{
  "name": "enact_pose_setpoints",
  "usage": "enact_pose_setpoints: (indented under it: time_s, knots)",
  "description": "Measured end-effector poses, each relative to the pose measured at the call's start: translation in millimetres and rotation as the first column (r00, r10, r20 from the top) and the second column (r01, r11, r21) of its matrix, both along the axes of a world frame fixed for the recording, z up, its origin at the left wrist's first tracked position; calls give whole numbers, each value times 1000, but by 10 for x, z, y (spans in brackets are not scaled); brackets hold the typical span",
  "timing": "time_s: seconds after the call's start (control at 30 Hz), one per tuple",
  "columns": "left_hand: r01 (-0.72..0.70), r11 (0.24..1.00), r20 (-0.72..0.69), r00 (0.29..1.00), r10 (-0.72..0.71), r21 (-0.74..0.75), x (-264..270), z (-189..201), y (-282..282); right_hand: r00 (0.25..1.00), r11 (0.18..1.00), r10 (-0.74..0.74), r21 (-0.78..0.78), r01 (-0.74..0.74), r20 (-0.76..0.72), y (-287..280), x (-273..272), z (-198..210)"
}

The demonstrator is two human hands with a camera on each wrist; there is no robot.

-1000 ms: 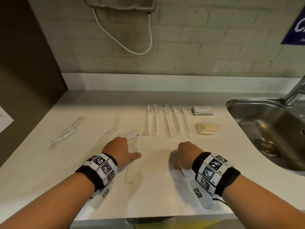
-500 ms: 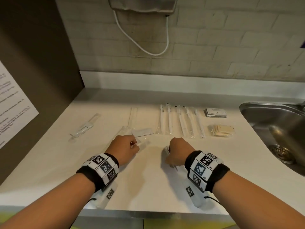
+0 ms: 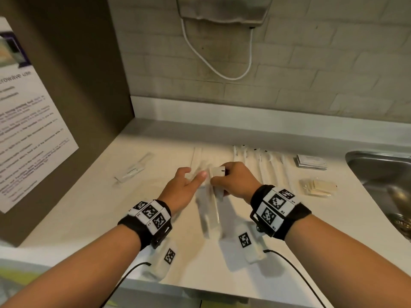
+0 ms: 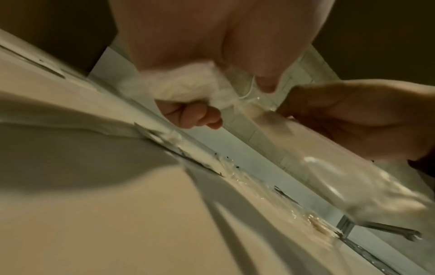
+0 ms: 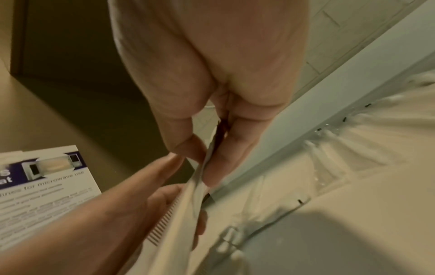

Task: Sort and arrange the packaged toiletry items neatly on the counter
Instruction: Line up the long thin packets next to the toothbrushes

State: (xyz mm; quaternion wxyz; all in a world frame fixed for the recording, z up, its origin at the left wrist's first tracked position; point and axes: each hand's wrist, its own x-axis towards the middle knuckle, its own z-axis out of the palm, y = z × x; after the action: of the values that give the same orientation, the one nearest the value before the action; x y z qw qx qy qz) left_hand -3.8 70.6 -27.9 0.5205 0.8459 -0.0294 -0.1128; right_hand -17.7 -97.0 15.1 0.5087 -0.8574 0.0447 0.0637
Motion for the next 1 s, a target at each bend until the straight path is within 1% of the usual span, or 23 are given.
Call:
enact_pose_setpoints:
  time_s: [0.07,0.17,0.3,0.37,0.43,0.5,0.57,0.67,0.7,0.73,0.77,0.83,0.9,0.97,1.0]
  knots:
    - [17,998,-14,1000,-18,-52,0,68,-14,999,998,4,65,-6,39,51,69,68]
    - [37,989,-40,998,-43,-141,-2,150,2,998,987,54,150,-59,38,130,148,117]
    - [83,978,-95,990,-103,-191,-12,149,146,996,983,78,162,-85,51,219,206,82]
    - [69,980,-77,993,-85,-185,-5,140,254,999,981,47,185,-51,23,241,228,49]
    - [14,991,-54,998,-21,-131,19,161,384,999,985,25,170,-18,-38,232,252,4]
    - [-73,991,-38,997,69,-111,51,211,529,993,995,42,98,-32,-106,213,254,-47]
    - [-138,979,-39,990,134,-149,88,259,657,977,996,83,-23,-89,-196,198,247,-114]
    - [-209,941,-106,977,187,-268,182,281,831,949,960,123,-206,-188,-291,208,251,-247]
    - [-227,929,-127,972,197,-293,225,278,883,947,943,117,-265,-200,-299,215,264,-288]
    - [-241,929,-136,968,209,-283,273,271,938,948,922,108,-325,-208,-299,229,273,-310]
    - [-250,936,-140,965,221,-249,317,265,990,948,894,106,-389,-223,-300,243,285,-321]
    - [-259,949,-134,962,238,-180,395,247,1082,946,811,117,-522,-266,-301,276,308,-311]
    - [-250,966,-102,965,242,-68,485,198,1170,952,747,142,-602,-283,-272,337,333,-266]
    - [-231,970,-54,970,235,74,577,142,1251,957,739,195,-610,-288,-215,444,378,-215]
    - [-222,967,-41,973,229,123,619,119,1282,954,740,246,-602,-300,-173,504,414,-193]
